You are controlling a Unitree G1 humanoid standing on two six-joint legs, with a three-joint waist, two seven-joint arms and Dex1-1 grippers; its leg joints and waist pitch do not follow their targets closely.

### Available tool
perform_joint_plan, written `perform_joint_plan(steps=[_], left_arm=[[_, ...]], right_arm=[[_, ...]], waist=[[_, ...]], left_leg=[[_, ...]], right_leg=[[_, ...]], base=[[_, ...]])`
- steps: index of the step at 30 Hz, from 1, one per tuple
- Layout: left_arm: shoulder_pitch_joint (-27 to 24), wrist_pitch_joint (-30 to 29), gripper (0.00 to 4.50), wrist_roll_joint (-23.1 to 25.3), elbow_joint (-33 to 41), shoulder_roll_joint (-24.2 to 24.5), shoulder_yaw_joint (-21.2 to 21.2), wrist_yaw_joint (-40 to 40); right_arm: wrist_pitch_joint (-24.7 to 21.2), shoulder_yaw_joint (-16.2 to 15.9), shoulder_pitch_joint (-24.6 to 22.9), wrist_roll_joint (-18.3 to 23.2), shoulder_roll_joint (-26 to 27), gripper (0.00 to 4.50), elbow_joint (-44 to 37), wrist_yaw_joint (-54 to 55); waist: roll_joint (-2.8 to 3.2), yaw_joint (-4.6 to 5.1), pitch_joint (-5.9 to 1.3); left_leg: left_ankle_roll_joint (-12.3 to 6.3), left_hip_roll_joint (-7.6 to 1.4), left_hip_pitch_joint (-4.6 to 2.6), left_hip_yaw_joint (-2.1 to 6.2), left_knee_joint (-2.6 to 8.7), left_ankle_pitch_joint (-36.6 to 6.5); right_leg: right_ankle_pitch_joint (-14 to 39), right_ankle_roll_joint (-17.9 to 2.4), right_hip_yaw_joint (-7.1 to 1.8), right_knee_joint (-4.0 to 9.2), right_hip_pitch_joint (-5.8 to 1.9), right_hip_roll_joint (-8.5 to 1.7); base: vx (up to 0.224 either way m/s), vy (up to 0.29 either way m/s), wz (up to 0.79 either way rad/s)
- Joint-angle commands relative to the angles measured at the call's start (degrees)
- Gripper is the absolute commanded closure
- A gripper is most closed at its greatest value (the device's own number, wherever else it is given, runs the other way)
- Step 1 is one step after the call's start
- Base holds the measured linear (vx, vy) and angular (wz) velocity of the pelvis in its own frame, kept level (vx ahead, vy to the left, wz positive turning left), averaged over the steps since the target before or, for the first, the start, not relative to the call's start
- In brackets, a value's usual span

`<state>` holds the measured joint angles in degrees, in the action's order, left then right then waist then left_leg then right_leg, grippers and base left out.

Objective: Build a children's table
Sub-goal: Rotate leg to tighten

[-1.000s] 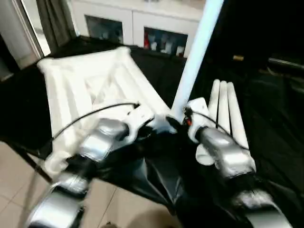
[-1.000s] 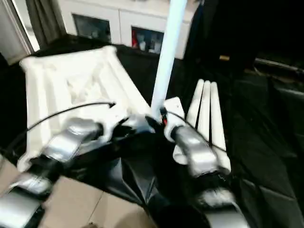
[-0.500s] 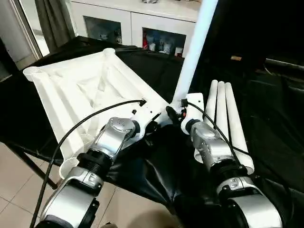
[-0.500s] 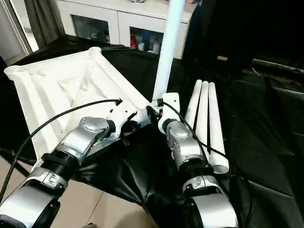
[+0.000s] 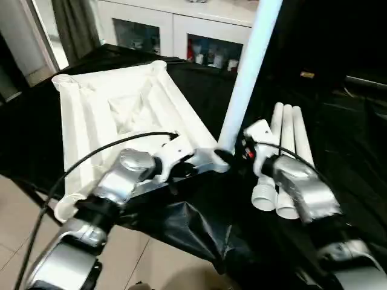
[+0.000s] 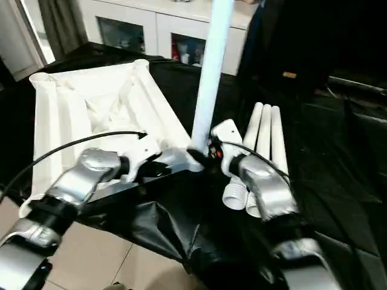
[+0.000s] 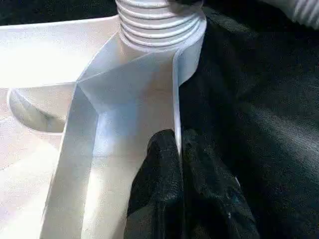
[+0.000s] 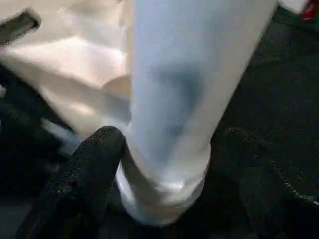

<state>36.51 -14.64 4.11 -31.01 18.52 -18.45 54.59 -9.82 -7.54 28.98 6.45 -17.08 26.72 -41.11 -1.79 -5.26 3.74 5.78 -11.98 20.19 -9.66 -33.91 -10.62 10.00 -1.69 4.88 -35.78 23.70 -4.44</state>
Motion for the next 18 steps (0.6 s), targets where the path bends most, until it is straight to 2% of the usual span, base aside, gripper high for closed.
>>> perform_joint_plan(steps=[1, 4, 6, 10, 18], left_arm=[[-1.0, 1.8, 4.5, -0.4, 2.4, 1.0, -1.2, 3.6], [-2.6, 2.4, 4.5, -2.0, 5.7, 2.5, -1.7, 7.5], [-3.4, 2.6, 4.5, -3.0, 7.4, 3.1, -1.9, 9.4], [-4.5, 2.1, 4.5, -4.1, 10.1, 4.2, -2.5, 12.2], [-4.7, 2.2, 4.5, -3.5, 10.6, 5.0, -2.5, 12.7]], right_arm=[[-1.3, -1.2, -0.9, -0.7, -1.7, 0.95, -2.8, -2.4], [-2.0, -1.5, -1.9, 0.3, -2.7, 0.95, -4.7, -4.6], [-2.3, -1.7, -2.2, 0.8, -3.0, 0.95, -5.5, -5.5], [-2.8, -2.6, -2.9, 1.3, -4.0, 0.95, -7.2, -8.1], [-3.0, -4.7, -4.0, -0.1, -5.9, 0.95, -8.3, -11.5]], waist=[[-0.04, -0.28, -4.21], [-0.09, -0.28, -4.16], [0.08, -0.22, -4.21], [0.08, -0.28, -4.25], [0.05, -0.86, -4.26]], left_leg=[[-2.39, -0.74, 0.35, -0.08, 3.68, -9.8], [-2.47, -0.98, 0.29, -0.03, 3.81, -9.8], [-2.43, -1.03, 0.21, -0.02, 3.85, -9.8], [-2.8, -1.13, 0.11, -0.14, 3.78, -9.0], [-2.32, -0.96, 0.2, -0.15, 3.73, -8.9]], right_leg=[[15.9, -8.3, -2.94, 4.97, -3.82, -3.59], [15.5, -8.5, -3.0, 4.9, -3.67, -3.6], [14.6, -9.1, -2.99, 4.73, -3.55, -3.56], [10.4, -10.9, -3.11, 4.3, -3.56, -3.44], [11.8, -9.9, -3.09, 4.42, -3.74, -3.51]], base=[[0.0, 0.0, 0.0], [0.0, 0.0, 0.0], [0.0, 0.0, 0.0], [0.0, 0.0, 0.0], [0.0, 0.0, 0.0]])
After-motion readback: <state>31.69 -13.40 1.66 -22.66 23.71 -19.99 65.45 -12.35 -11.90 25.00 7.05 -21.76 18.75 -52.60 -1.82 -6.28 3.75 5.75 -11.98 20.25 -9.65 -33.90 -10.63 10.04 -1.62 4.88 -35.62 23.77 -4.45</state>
